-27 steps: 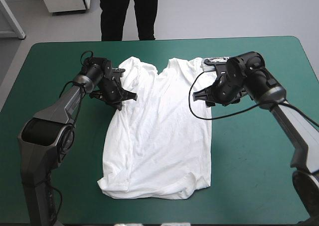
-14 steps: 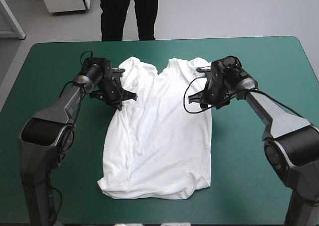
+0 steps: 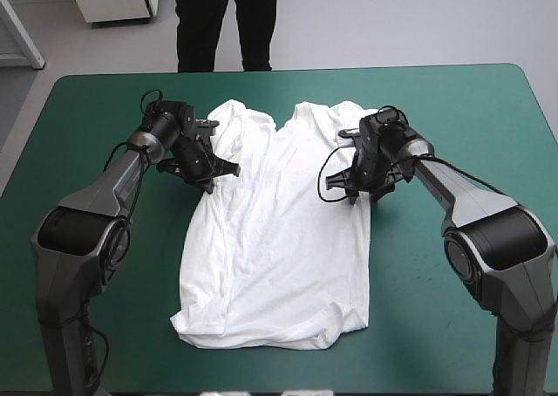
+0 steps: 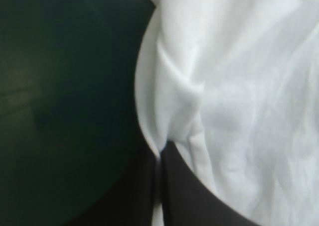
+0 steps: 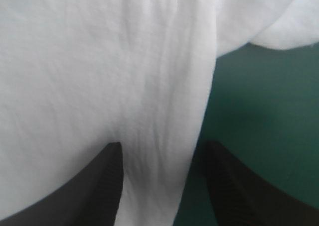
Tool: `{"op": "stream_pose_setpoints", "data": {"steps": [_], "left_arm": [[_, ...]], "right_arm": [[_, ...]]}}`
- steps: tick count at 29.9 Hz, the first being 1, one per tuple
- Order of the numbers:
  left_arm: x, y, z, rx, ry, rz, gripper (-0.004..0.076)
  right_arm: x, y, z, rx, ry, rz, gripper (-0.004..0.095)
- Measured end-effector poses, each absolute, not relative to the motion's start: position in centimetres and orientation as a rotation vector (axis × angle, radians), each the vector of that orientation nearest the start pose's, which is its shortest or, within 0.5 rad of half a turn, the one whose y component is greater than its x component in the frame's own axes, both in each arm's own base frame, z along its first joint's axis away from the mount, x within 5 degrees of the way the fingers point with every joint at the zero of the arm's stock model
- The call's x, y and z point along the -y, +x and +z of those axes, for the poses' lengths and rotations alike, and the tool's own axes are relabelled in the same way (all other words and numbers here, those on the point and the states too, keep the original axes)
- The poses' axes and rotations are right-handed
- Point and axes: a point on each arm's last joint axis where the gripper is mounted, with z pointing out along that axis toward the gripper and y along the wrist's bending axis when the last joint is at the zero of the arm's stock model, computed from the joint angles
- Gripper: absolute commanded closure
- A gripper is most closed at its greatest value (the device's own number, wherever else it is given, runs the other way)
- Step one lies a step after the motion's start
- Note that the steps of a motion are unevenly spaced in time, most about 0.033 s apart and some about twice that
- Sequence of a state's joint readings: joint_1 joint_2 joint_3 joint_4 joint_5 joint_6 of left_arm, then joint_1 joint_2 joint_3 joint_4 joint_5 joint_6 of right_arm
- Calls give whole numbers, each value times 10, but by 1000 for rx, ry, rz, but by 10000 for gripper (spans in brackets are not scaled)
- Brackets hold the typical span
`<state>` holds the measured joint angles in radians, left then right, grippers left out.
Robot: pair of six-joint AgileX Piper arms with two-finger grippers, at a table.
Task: Fold the cloth
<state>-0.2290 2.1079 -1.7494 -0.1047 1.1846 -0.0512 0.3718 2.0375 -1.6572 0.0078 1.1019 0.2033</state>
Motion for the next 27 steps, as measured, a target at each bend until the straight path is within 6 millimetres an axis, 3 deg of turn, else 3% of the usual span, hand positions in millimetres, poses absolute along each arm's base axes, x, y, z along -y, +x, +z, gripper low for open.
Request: {"op": "stream_pose_setpoints", "data": {"steps": [4, 11, 16, 27], "left_arm": [[107, 422, 210, -3031, 229, -177, 734], [107, 421, 214, -3019, 271, -182, 734], [108, 411, 230, -3008, 287, -218, 734], [98, 364, 346, -2724, 284, -271, 734]], "right_arm": [[-153, 396, 215, -2972, -246, 70, 932], [-155, 394, 217, -2975, -246, 102, 925], [-150, 388, 233, -2948, -269, 77, 925], [-133, 356, 348, -2669, -269, 90, 925]]}}
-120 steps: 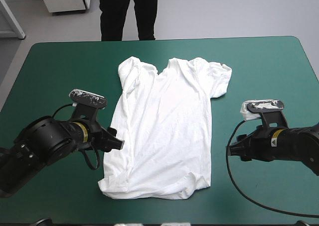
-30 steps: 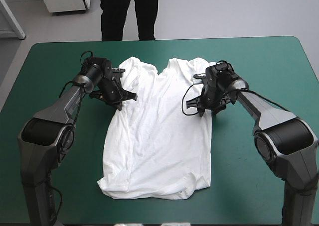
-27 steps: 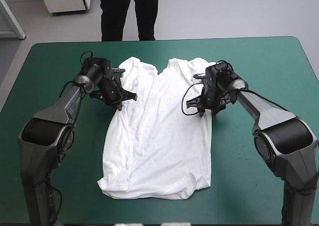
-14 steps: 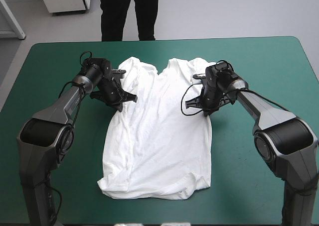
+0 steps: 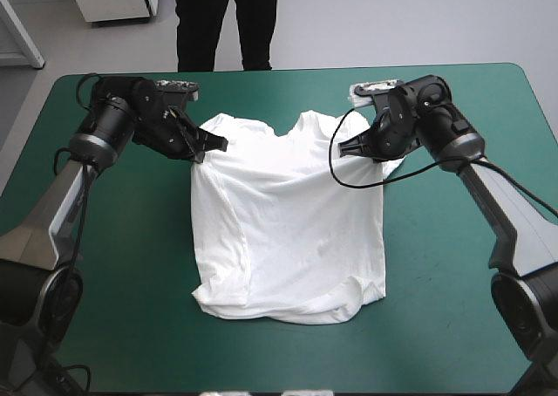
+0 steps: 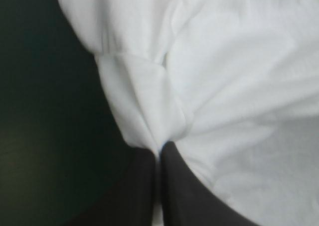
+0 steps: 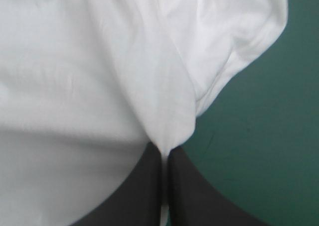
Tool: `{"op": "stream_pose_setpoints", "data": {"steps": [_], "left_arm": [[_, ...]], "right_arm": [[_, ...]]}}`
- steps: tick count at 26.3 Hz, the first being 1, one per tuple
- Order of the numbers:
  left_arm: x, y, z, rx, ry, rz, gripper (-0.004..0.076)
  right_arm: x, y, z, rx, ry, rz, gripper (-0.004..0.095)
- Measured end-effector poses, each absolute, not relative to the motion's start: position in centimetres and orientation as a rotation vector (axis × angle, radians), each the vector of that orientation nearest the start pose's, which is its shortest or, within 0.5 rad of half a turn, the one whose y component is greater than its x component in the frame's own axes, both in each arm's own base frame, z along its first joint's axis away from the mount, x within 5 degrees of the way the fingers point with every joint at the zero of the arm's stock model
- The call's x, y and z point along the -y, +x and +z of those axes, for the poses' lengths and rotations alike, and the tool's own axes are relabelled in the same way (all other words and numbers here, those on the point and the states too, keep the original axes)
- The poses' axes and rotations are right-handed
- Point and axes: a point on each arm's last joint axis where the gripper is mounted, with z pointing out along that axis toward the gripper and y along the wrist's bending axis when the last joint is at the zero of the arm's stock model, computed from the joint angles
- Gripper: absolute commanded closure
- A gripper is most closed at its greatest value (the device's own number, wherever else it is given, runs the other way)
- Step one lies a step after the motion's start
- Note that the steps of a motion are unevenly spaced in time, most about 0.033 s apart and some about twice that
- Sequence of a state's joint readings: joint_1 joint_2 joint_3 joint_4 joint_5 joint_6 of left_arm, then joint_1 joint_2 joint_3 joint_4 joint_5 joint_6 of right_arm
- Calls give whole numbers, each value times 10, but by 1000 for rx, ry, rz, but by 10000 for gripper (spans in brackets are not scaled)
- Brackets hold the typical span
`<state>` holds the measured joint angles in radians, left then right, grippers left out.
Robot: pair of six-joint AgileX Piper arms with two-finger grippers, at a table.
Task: Fold the cloth
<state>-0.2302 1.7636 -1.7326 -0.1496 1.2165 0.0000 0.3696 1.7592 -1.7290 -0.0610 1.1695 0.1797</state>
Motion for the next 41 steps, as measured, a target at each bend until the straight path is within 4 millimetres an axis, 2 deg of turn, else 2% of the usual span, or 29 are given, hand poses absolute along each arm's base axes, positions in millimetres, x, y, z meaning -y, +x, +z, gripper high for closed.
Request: {"op": "stream_pose_setpoints", "data": {"steps": [5, 11, 12, 13, 14, 18, 21, 24, 29, 34, 38, 41], "left_arm": [[96, 342, 399, -2575, 282, -322, 734], [91, 315, 467, -2365, 289, -361, 734], [90, 307, 489, -2288, 290, -370, 734], [89, 304, 497, -2259, 291, -376, 734], [88, 295, 514, -2194, 293, -393, 734], [86, 284, 535, -2116, 294, -399, 734], [85, 283, 537, -2106, 293, -393, 734], [85, 295, 531, -2113, 282, -358, 734], [92, 333, 520, -2021, 243, -356, 734], [100, 375, 500, -1939, 225, -338, 734], [104, 396, 487, -1898, 220, -329, 734], [106, 408, 480, -1872, 212, -321, 734]], "right_arm": [[-123, 336, 400, -2543, -252, 98, 925], [-108, 304, 473, -2340, -239, 129, 925], [-104, 293, 495, -2265, -231, 148, 925], [-103, 289, 502, -2240, -228, 155, 925], [-99, 281, 517, -2187, -219, 169, 925], [-96, 272, 531, -2136, -213, 181, 925], [-96, 273, 531, -2135, -213, 180, 925], [-98, 286, 524, -2140, -217, 129, 925], [-103, 322, 515, -2032, -203, 20, 925], [-109, 360, 500, -1938, -187, -34, 925], [-106, 384, 485, -1925, -162, -45, 925], [-95, 400, 476, -1943, -115, -22, 925]]}}
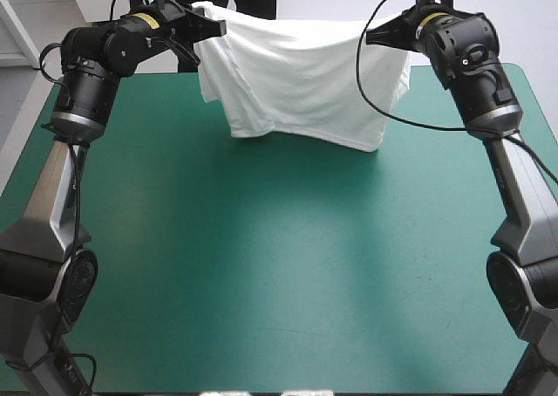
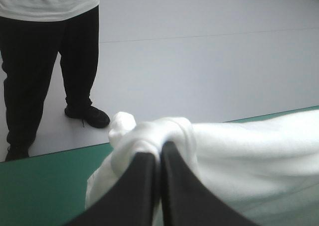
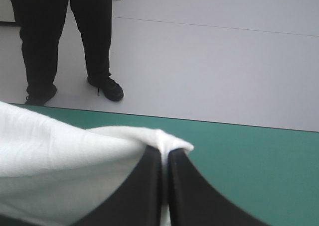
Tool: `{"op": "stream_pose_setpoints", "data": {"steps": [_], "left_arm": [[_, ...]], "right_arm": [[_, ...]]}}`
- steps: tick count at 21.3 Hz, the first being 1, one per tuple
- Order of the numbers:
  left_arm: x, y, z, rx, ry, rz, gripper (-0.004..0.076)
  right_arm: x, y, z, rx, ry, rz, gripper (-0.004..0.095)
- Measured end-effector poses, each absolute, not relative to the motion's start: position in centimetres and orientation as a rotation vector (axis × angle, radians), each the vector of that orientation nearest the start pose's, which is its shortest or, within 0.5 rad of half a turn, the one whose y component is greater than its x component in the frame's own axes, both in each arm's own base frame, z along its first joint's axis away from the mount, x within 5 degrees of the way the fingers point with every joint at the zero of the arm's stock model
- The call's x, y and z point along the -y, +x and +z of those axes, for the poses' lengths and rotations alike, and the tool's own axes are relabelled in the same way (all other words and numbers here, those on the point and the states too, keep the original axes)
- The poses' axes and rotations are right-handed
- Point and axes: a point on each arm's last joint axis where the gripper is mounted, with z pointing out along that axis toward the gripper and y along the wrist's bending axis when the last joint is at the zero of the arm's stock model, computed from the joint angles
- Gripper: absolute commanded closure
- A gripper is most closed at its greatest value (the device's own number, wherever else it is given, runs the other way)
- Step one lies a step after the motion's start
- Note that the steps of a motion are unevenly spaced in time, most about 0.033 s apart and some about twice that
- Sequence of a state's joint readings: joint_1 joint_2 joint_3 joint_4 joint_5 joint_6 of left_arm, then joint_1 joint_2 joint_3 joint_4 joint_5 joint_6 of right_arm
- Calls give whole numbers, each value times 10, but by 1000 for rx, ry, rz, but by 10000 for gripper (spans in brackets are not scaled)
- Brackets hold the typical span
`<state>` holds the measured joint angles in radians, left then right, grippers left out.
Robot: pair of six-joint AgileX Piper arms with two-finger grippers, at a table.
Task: Fold the cloth
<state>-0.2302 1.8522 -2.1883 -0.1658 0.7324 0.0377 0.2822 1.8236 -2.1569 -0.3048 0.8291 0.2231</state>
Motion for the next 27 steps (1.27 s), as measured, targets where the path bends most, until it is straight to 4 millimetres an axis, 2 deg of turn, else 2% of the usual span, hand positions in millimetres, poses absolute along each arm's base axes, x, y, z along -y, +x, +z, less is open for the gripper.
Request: {"op": "stream_pose_setpoints", "data": {"steps": [4, 7, 8, 9, 10, 11, 12, 13, 14, 15, 17, 18, 19, 20, 23, 27], "left_arm": [[108, 420, 466, -1891, 212, -314, 734], [112, 431, 443, -1993, 229, -309, 734], [115, 441, 419, -2099, 243, -305, 734], [116, 446, 405, -2161, 248, -304, 734], [118, 453, 380, -2275, 250, -304, 734], [119, 457, 367, -2335, 250, -304, 734], [121, 461, 346, -2436, 234, -307, 734], [122, 461, 339, -2471, 227, -305, 734], [127, 461, 329, -2524, 235, -268, 734], [129, 459, 326, -2536, 246, -232, 734], [150, 440, 315, -2572, 314, -40, 734], [155, 430, 310, -2583, 319, 5, 734], [164, 413, 298, -2592, 344, 18, 734], [167, 401, 297, -2579, 349, -1, 734], [159, 348, 281, -2598, 320, -52, 734], [143, 308, 270, -2621, 288, -93, 734]], "right_arm": [[-82, 409, 465, -2005, -76, 42, 925], [-82, 414, 448, -2103, -74, 79, 925], [-85, 419, 432, -2192, -72, 101, 925], [-87, 421, 421, -2240, -74, 116, 925], [-91, 425, 401, -2318, -72, 145, 925], [-92, 427, 390, -2356, -72, 152, 925], [-93, 426, 371, -2432, -72, 155, 925], [-94, 425, 361, -2473, -71, 162, 925], [-94, 422, 339, -2565, -74, 154, 925], [-94, 420, 330, -2599, -80, 148, 925], [-98, 402, 298, -2696, -138, 123, 925], [-100, 395, 295, -2696, -157, 115, 925], [-101, 379, 292, -2694, -181, 109, 925], [-102, 371, 291, -2690, -191, 112, 925], [-95, 330, 282, -2704, -202, 122, 925], [-89, 292, 263, -2760, -207, 139, 925]]}}
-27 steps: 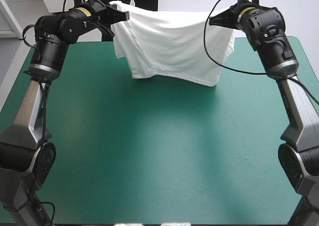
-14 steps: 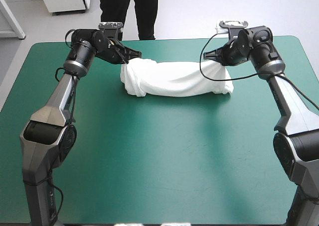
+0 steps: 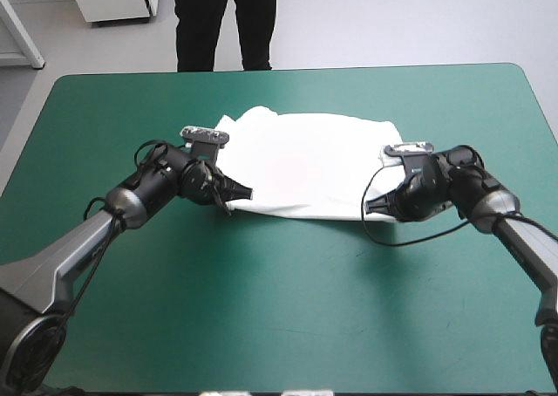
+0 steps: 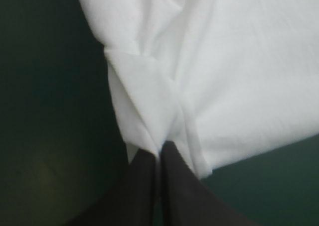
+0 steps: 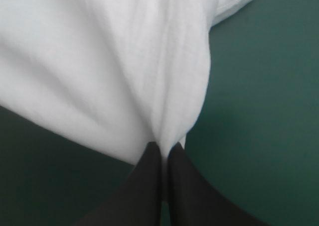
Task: Fold the cloth
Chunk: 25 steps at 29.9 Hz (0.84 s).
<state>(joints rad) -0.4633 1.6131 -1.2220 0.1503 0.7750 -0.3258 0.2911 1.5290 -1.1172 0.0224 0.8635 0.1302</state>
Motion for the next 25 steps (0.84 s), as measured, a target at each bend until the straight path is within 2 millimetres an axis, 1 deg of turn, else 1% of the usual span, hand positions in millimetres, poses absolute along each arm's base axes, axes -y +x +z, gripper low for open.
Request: {"op": "stream_pose_setpoints", "data": {"steps": [2, 6, 9, 14, 17, 18, 19, 21, 23, 24, 25], "left_arm": [[138, 293, 266, -2634, 282, -105, 734], [129, 265, 249, -2693, 236, -161, 734], [122, 244, 236, -2738, 204, -194, 734], [117, 214, 225, -2760, 208, -236, 734], [117, 205, 223, -2752, 211, -256, 734], [117, 205, 223, -2747, 209, -261, 733], [117, 204, 224, -2744, 205, -263, 732], [117, 204, 224, -2740, 200, -267, 713], [117, 204, 224, -2741, 198, -268, 640], [117, 204, 224, -2746, 197, -268, 588], [117, 203, 224, -2752, 197, -265, 528]], "right_arm": [[-88, 279, 257, -2777, -207, 154, 925], [-87, 254, 245, -2809, -194, 193, 925], [-84, 239, 237, -2836, -174, 219, 925], [-80, 223, 231, -2852, -155, 240, 925], [-80, 220, 231, -2848, -145, 253, 923], [-80, 220, 231, -2846, -142, 260, 908], [-81, 220, 231, -2843, -141, 263, 874], [-81, 220, 231, -2841, -150, 265, 749], [-82, 220, 231, -2840, -149, 278, 570], [-82, 220, 231, -2845, -147, 290, 471], [-83, 219, 231, -2851, -146, 303, 396]]}}
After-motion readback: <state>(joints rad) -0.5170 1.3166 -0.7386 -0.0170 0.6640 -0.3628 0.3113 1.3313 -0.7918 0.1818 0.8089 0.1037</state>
